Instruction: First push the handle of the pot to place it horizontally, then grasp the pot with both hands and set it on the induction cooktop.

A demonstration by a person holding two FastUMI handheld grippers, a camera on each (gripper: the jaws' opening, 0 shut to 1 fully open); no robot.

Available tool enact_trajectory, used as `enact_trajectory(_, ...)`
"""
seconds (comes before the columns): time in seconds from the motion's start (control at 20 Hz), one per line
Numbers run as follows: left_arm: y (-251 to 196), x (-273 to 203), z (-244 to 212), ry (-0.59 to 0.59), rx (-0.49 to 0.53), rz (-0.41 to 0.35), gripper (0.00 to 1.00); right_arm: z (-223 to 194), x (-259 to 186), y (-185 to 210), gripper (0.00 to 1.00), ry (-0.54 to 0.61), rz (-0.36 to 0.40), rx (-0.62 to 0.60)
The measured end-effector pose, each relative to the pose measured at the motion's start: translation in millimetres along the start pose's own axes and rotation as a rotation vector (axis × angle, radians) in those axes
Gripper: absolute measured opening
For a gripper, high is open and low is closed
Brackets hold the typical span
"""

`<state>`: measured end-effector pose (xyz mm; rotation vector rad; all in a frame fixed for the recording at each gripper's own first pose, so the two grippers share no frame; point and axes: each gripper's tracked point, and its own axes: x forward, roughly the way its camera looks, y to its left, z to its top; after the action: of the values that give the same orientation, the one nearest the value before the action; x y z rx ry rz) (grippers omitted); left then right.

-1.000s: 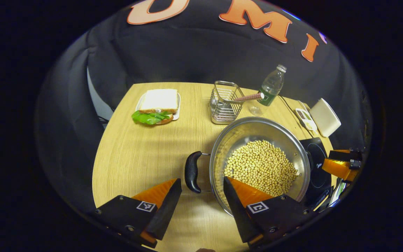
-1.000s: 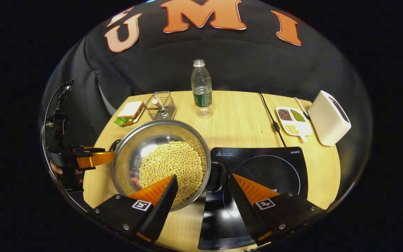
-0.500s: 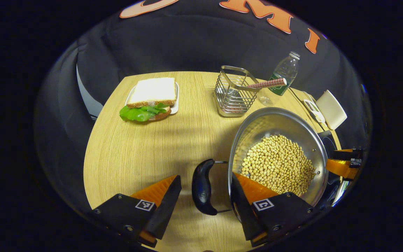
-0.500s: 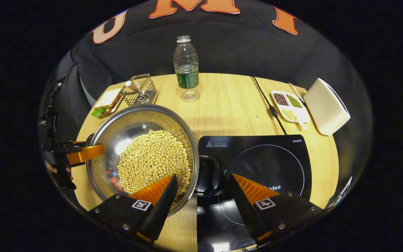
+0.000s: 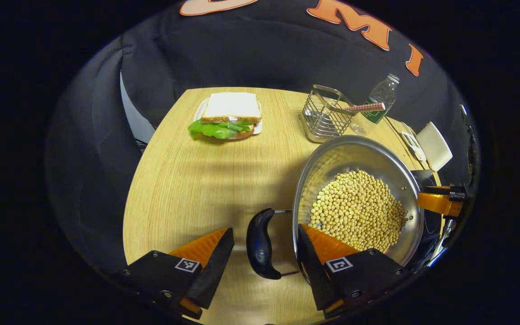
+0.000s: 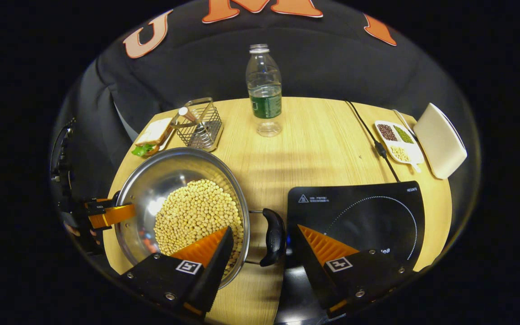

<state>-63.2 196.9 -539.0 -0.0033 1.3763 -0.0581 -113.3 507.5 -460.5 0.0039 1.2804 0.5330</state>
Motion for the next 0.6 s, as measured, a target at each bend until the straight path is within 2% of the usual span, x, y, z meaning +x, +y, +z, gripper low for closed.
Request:
enact_trajectory(0.15, 0, 4, -3, -0.005, 0.0, 0.009, 0.85, -3, 12, 11, 0.8, 0.018, 0.009, -0.028)
enact_trajectory(0.2, 0, 3, -4, -0.007, -0.005, 0.016, 0.85, -5, 15, 14, 0.85, 0.024, 0.008, -0.033)
enact_trajectory(0.4, -1, 6, -3, -0.022, 0.002, 0.032, 0.85, -9, 27, 12, 0.66, 0.053, -0.03, -0.055)
enact_trajectory(0.6, -1, 10, -3, -0.028, 0.022, 0.055, 0.83, -12, 32, 12, 0.67, 0.065, -0.038, -0.04)
